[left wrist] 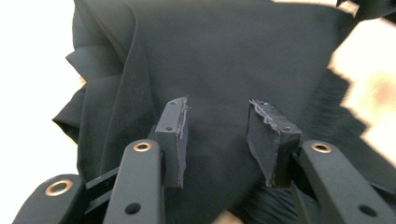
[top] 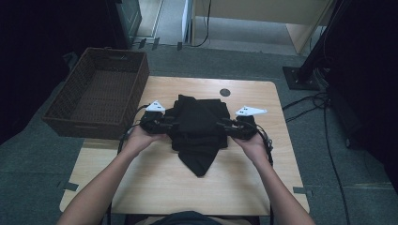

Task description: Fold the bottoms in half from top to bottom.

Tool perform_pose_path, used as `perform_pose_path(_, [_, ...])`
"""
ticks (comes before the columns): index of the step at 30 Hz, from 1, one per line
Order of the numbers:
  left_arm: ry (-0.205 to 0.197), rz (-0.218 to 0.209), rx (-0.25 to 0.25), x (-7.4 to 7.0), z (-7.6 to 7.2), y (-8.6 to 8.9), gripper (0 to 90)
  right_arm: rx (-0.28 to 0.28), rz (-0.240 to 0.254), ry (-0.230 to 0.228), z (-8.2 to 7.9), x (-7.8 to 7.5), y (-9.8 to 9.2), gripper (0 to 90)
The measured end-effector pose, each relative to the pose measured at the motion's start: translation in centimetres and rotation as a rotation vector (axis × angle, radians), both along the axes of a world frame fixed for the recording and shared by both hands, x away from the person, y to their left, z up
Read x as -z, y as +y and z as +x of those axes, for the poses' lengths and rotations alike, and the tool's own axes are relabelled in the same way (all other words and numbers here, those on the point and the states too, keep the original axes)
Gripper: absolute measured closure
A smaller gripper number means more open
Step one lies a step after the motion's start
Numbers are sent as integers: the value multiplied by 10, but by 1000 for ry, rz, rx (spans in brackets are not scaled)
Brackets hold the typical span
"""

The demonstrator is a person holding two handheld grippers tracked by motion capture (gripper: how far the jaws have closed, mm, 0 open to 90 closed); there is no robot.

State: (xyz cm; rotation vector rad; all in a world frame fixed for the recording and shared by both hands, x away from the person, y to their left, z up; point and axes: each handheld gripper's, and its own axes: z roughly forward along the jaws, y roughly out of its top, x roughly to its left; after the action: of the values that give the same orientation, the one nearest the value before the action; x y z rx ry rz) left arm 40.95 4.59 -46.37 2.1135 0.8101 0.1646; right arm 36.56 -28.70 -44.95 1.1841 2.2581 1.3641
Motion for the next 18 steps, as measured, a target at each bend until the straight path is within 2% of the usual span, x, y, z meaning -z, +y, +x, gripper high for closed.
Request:
perform_pose_path(4, [38,19,-4,16,9,-6,544,4,-5,44,13,21,12,586])
perform_pose_path(7, [61,27,-11,26,11,-8,523,-3,-20,95,18,36,18,569])
perform_pose_path(10, [67,25,-15,32,11,-9,510,-10,-49,103,19,46,25,552])
perform_pose_path(13, [69,46,-10,38,10,-11,513,-2,-61,102,20,51,29,566])
perform_pose_path(16, [44,50,8,43,9,-16,612,6,-85,100,20,56,33,601])
perform_pose_path(18, [39,58,22,46,8,-20,692,23,-80,87,19,60,35,636])
